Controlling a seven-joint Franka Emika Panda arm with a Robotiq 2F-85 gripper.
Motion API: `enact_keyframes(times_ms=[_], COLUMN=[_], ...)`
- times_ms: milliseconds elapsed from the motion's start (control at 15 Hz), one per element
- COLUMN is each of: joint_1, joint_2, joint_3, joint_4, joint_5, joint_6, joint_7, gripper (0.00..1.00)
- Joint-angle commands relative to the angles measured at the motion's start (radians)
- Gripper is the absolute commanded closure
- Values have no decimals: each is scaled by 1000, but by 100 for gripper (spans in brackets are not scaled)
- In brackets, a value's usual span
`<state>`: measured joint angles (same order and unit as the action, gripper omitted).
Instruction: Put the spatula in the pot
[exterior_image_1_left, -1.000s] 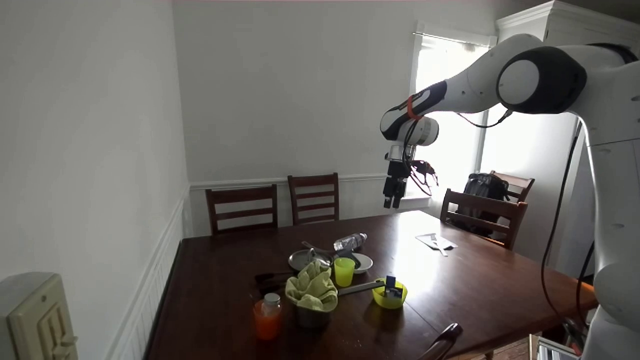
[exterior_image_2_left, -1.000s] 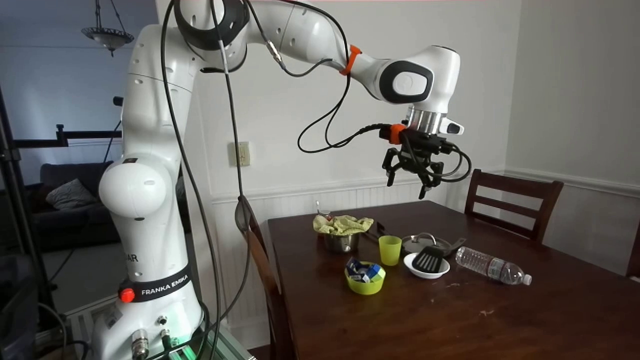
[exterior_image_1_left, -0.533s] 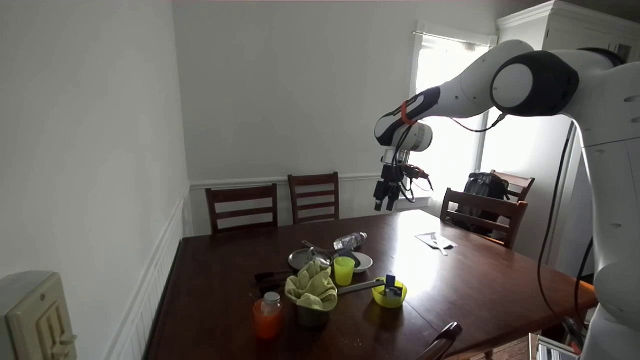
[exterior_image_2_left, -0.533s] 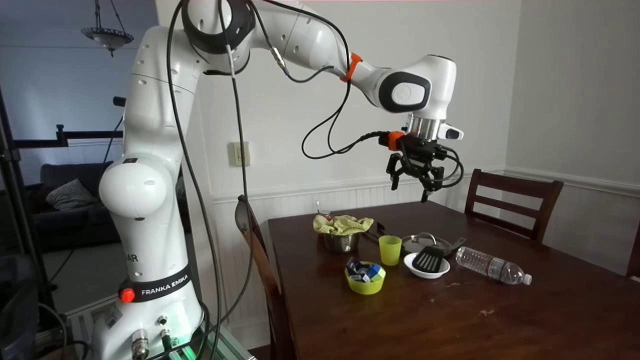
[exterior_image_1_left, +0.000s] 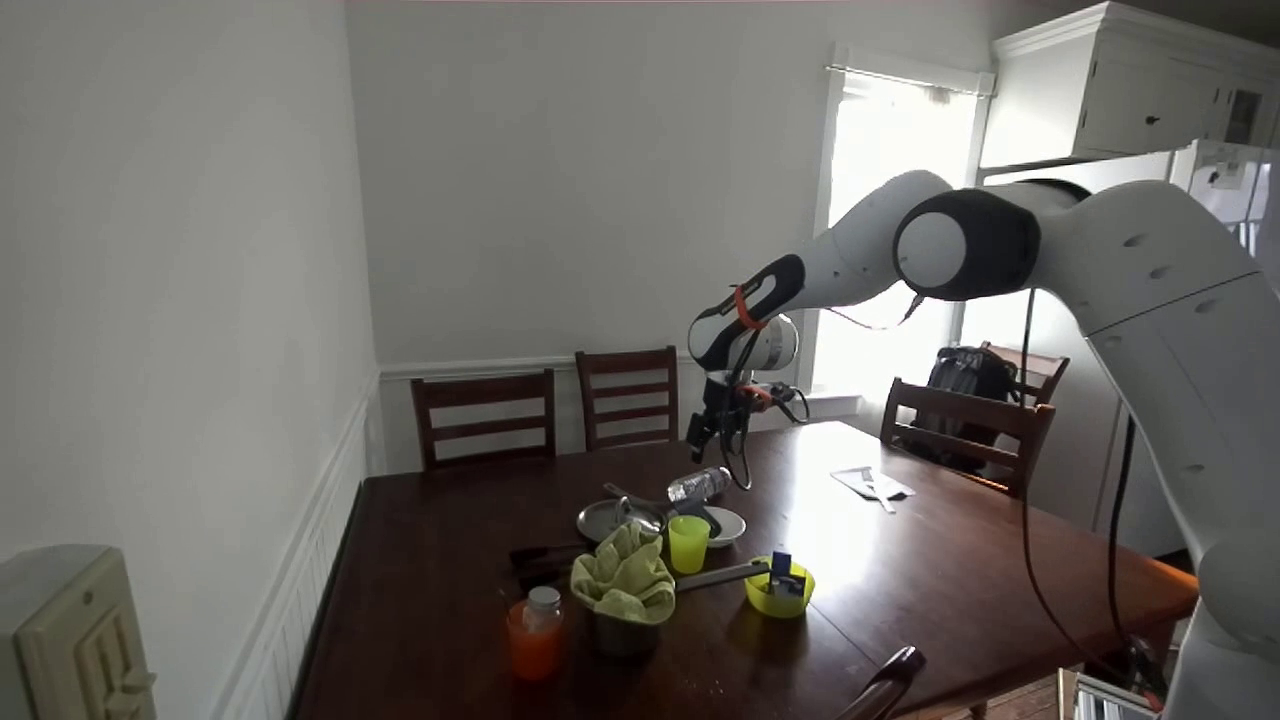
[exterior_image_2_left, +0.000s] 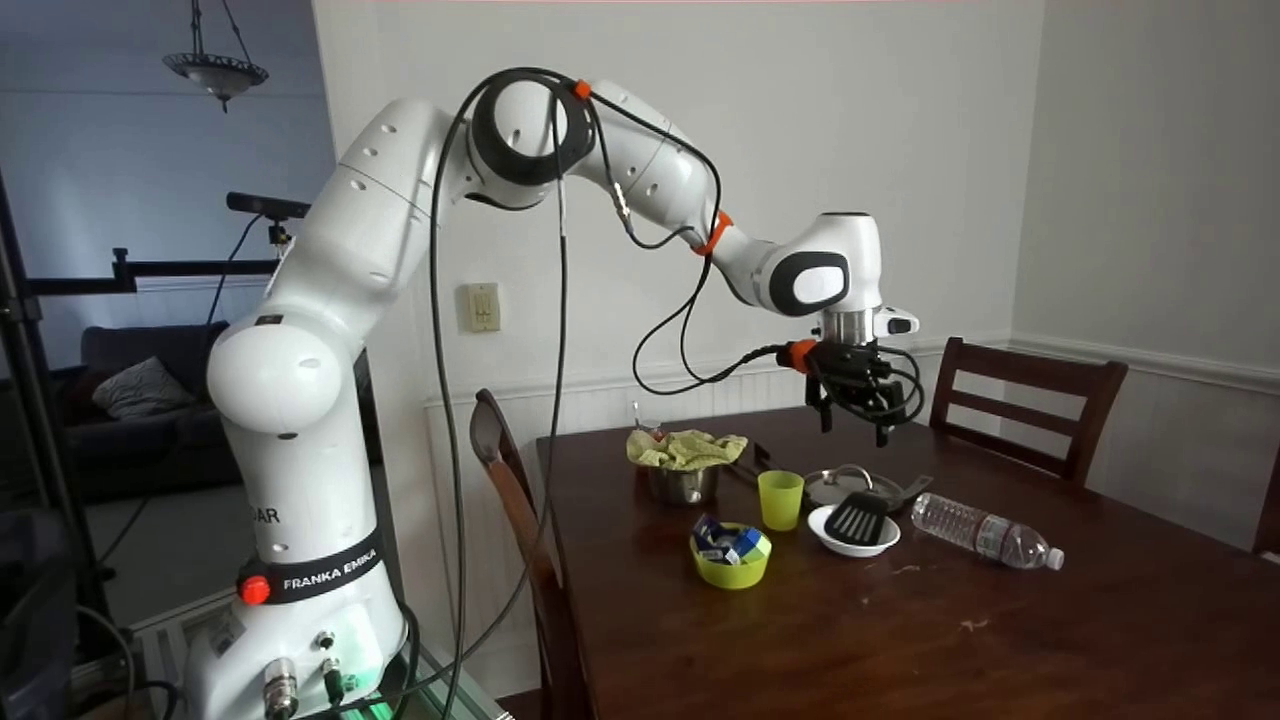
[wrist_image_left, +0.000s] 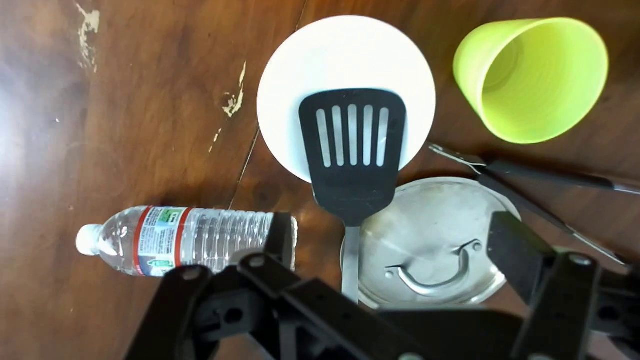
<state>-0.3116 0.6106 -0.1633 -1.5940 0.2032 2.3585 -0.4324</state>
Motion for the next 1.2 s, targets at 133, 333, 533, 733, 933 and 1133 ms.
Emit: enact_keyframes(times_ms=[133, 333, 533, 733, 933, 1133], joint_1=[-109, -98, -108, -99, -113, -121], joint_2=[249, 221, 238, 298, 355, 405], joint_3=[101, 99, 103, 105, 131, 158], joint_4=[321, 252, 290, 314, 331, 346], joint_5=[-18, -33, -32, -29, -25, -28], joint_6=[-157, -105, -127, 29, 141, 202], joint_7=[-45, -23, -26, -6, -21, -23], gripper=[0, 0, 0, 0, 0, 0])
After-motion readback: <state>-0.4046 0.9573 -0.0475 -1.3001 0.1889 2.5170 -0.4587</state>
